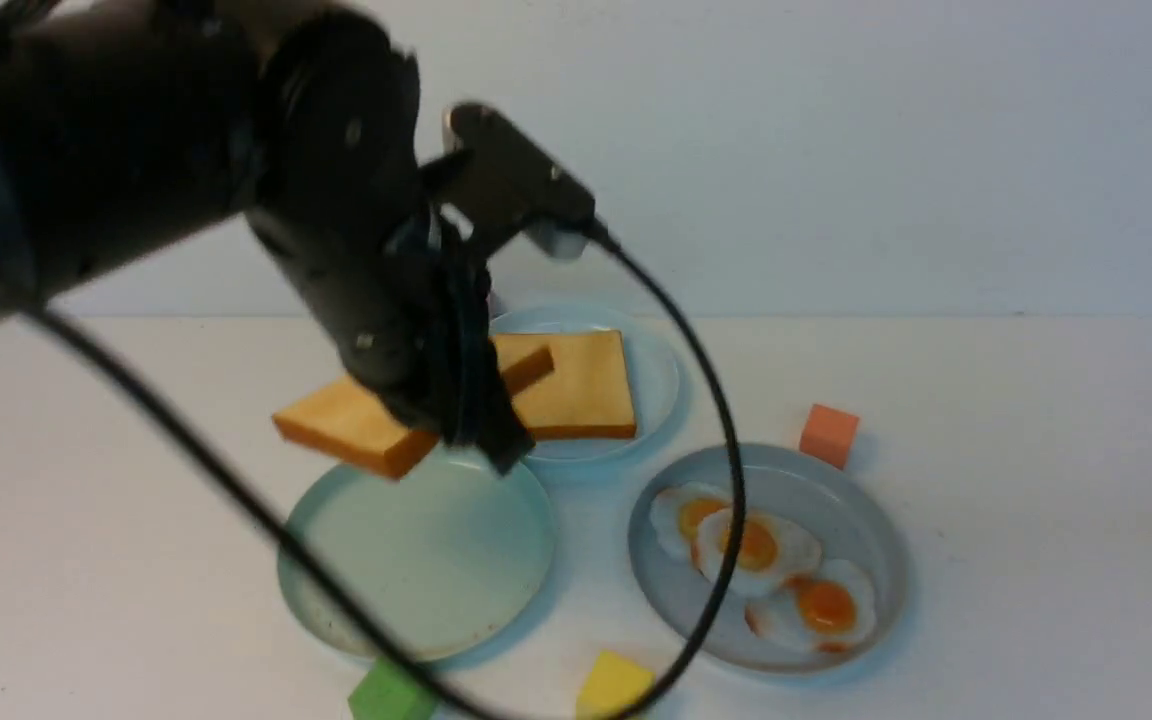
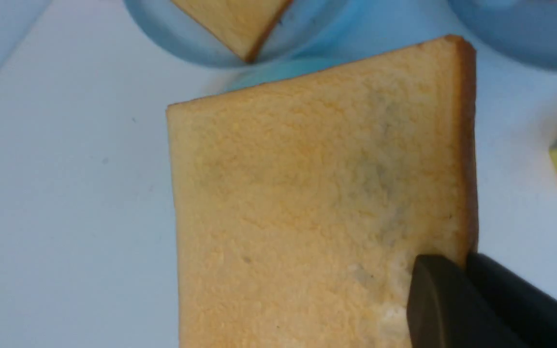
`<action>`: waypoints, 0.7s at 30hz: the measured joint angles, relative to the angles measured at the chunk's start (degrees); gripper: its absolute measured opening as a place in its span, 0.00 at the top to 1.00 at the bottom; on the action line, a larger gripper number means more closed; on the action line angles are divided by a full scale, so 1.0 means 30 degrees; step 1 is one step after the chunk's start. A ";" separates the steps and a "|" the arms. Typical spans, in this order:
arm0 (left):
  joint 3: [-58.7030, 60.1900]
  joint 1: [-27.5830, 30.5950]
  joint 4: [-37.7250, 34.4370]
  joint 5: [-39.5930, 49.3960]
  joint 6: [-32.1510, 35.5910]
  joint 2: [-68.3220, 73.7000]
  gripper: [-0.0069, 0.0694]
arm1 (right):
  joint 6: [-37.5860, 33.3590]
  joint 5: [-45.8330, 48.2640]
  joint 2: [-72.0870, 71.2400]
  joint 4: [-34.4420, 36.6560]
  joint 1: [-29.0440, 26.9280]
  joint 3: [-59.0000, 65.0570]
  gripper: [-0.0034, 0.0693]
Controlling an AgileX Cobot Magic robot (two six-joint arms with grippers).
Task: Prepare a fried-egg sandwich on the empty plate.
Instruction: Use the left arm to put a slice of bread into the empty plate in the middle
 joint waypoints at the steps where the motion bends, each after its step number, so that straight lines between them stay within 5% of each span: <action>1: 0.0897 -0.0176 0.0236 -0.0665 -0.0066 -0.0279 0.89 | -0.0021 -0.0089 0.0000 0.0000 0.0000 0.0000 0.84; 12: 0.4735 -0.0308 0.2671 -0.5997 -0.0299 0.1030 0.89 | -0.0058 -0.0227 0.0000 0.0015 0.0000 0.0000 0.83; 21: 0.4735 -0.0308 0.5602 -0.6448 -0.3067 0.3102 0.89 | -0.0058 0.0572 0.0000 0.0990 0.0000 0.0000 0.83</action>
